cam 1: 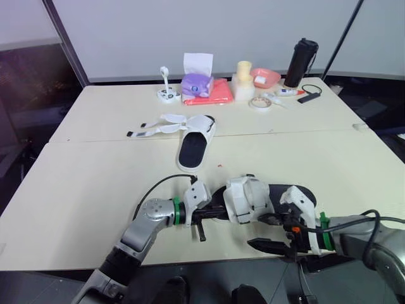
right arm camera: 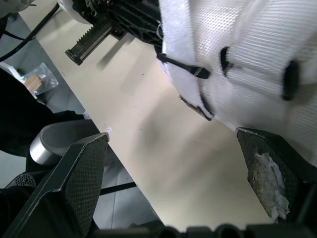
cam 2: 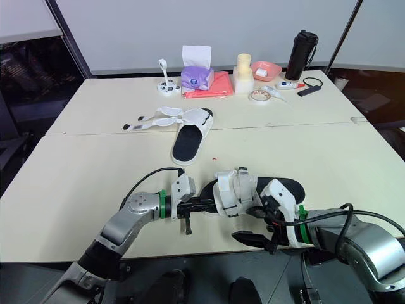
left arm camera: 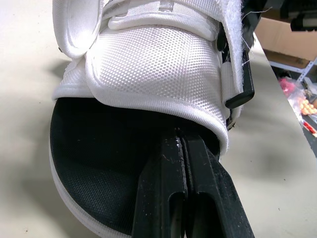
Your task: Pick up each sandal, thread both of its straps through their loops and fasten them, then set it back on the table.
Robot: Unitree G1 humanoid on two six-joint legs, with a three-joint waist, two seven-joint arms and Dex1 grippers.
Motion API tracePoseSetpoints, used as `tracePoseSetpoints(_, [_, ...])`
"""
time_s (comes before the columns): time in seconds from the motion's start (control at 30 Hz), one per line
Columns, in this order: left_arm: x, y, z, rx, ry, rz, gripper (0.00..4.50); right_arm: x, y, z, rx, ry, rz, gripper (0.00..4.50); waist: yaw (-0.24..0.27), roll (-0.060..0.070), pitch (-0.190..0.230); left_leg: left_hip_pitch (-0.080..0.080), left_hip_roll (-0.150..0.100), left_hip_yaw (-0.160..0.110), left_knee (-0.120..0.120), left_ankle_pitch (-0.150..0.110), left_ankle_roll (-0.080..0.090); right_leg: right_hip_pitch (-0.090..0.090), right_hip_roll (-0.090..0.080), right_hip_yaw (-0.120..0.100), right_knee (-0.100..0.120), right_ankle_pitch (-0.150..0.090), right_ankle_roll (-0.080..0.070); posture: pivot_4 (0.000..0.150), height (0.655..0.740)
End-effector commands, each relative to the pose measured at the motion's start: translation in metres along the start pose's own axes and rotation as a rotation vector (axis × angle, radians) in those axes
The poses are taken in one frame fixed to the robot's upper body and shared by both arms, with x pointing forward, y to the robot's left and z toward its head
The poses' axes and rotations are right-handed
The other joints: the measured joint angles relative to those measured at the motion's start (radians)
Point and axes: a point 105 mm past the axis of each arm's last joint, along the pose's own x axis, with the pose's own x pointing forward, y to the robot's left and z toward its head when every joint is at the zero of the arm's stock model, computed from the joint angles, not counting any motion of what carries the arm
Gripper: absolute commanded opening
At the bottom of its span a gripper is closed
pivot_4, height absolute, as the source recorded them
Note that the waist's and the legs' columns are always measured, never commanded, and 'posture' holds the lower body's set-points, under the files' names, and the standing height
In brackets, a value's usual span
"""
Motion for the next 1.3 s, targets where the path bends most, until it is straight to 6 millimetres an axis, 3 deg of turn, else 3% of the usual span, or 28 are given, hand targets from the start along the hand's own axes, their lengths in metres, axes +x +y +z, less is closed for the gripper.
tracePoseSetpoints(0.03, [-0.004, -0.002, -0.023, -0.052, 0.087, 0.009, 0.0, 0.004, 0.008, 0.016, -0.051, -0.048, 0.034, 4.45, -0.002, 0.0, 0.0, 0.0, 0.0, 0.0, 0.0, 0.0, 0.0, 0.0, 0.0, 0.0, 0.0, 0.0, 0.0, 0.15, 0.74])
tracePoseSetpoints(0.37, [-0.003, -0.002, -0.022, -0.057, 0.084, 0.015, 0.0, 0.016, 0.02, 0.026, -0.053, -0.073, 0.094, 4.45, -0.003, 0.0, 0.0, 0.0, 0.0, 0.0, 0.0, 0.0, 0.0, 0.0, 0.001, 0.0, 0.001, 0.0, 0.0, 0.15, 0.74])
tracePoseSetpoints(0.6, [-0.002, -0.002, -0.023, -0.06, 0.08, 0.016, 0.0, 0.028, 0.017, 0.024, -0.017, -0.066, 0.112, 4.45, -0.003, 0.0, 0.0, 0.0, 0.0, -0.001, 0.0, 0.0, 0.0, 0.0, 0.001, 0.0, 0.001, 0.0, 0.0, 0.15, 0.74])
tracePoseSetpoints(0.7, [-0.002, -0.002, -0.023, -0.063, 0.079, 0.019, 0.0, 0.03, 0.013, 0.024, -0.005, -0.066, 0.104, 3.66, -0.002, 0.0, 0.0, 0.0, 0.0, 0.0, 0.0, 0.0, 0.0, 0.0, 0.001, 0.0, 0.001, 0.0, 0.0, 0.15, 0.74])
tracePoseSetpoints(0.93, [-0.003, -0.001, -0.024, -0.065, 0.078, 0.028, 0.0, 0.032, 0.007, 0.021, 0.009, -0.053, 0.095, 0.01, 0.0, 0.0, 0.0, 0.0, 0.0, -0.001, 0.0, 0.0, 0.0, -0.001, 0.001, 0.0, 0.001, 0.0, 0.0, 0.15, 0.74])
tracePoseSetpoints(1.07, [-0.003, -0.002, -0.024, -0.068, 0.078, 0.028, 0.0, 0.032, 0.01, 0.011, 0.033, -0.013, 0.118, 0.01, -0.001, 0.0, 0.0, 0.0, 0.0, -0.001, 0.0, 0.0, 0.0, -0.001, 0.001, 0.0, 0.001, 0.0, 0.0, 0.15, 0.74])
tracePoseSetpoints(1.3, [-0.003, -0.003, -0.026, -0.073, 0.082, 0.025, 0.0, 0.024, 0.032, -0.019, 0.043, 0.104, 0.208, 0.01, -0.001, 0.0, 0.0, 0.0, 0.0, -0.001, -0.001, 0.0, 0.0, 0.0, 0.001, 0.0, 0.001, 0.0, 0.0, 0.15, 0.74])
